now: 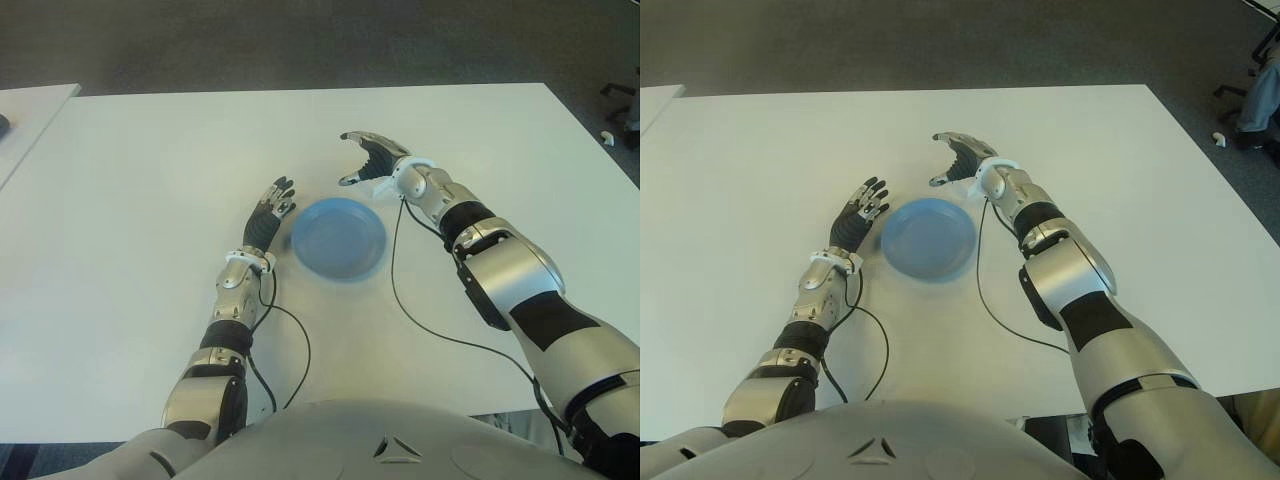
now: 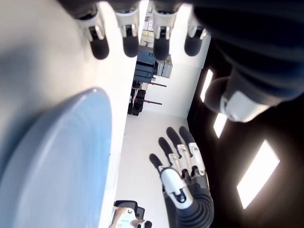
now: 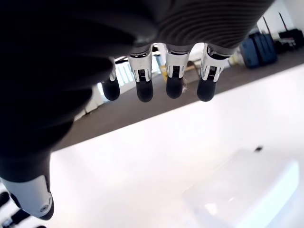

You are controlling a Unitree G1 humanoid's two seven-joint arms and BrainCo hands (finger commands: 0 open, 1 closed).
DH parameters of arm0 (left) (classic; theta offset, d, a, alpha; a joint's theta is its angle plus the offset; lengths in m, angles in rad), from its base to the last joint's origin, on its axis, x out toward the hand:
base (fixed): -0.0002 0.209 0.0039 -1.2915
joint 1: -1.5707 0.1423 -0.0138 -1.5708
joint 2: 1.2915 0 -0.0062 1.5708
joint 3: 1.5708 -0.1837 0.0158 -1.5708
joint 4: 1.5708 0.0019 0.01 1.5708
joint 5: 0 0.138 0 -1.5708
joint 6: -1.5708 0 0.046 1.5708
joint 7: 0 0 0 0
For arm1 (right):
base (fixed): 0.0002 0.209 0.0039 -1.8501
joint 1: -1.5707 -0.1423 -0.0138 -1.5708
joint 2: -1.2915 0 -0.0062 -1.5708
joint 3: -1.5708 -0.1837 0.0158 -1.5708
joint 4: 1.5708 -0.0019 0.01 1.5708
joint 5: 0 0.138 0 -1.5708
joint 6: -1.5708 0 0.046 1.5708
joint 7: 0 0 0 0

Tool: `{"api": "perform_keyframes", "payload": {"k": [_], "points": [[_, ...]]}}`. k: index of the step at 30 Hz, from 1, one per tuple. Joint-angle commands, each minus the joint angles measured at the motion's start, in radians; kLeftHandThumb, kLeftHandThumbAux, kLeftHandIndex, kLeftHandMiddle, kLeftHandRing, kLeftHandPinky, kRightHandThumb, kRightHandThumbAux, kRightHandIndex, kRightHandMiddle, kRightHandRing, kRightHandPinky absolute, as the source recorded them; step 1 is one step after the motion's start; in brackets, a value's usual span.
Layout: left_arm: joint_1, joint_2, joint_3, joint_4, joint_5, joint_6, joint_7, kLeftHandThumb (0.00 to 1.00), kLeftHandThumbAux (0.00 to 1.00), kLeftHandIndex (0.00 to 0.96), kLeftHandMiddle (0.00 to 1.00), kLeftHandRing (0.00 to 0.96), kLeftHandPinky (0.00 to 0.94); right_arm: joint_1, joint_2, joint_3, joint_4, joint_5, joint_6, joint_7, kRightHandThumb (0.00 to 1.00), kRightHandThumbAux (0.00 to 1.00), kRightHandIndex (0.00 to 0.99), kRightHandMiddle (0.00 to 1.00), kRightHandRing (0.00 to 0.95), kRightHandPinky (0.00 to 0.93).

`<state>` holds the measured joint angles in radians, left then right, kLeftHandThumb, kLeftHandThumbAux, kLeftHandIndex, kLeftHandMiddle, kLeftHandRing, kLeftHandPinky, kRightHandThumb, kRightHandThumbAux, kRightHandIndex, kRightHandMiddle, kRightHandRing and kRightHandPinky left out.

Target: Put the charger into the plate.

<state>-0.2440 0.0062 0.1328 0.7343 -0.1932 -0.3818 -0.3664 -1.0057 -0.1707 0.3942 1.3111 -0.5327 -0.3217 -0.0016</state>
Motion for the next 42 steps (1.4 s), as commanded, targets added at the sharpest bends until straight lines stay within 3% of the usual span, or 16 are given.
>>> {"api": "perform_keyframes", "payload": {"k": [1,6,24,42], "points": [[0.031,0.0,-0.012,-0.001,0.016,0.029,0.017,0.0,0.525,0.075,0.084,0.031,0.004,0.042,0.025,-0.069,0.015,0.075,0.043,0.05,0.0,0.629,0.0,0.0,0.0,0.0],[0.034,0.0,-0.011,-0.009,0.018,0.035,0.018,0.0,0.53,0.08,0.088,0.035,0.005,0.071,0.045,-0.098,0.014,0.1,0.052,0.046,0.0,0.614,0.0,0.0,0.0,0.0],[0.037,0.002,-0.007,-0.013,0.015,0.032,0.007,0.0,0.519,0.088,0.093,0.042,0.005,0.107,0.057,-0.071,0.025,0.059,0.035,-0.013,0.0,0.53,0.0,0.0,0.0,0.0],[0.036,0.013,-0.003,-0.017,0.006,0.049,-0.007,0.0,0.534,0.07,0.083,0.033,0.0,0.167,0.047,-0.074,0.037,0.066,0.029,-0.027,0.0,0.515,0.0,0.0,0.0,0.0]]}}
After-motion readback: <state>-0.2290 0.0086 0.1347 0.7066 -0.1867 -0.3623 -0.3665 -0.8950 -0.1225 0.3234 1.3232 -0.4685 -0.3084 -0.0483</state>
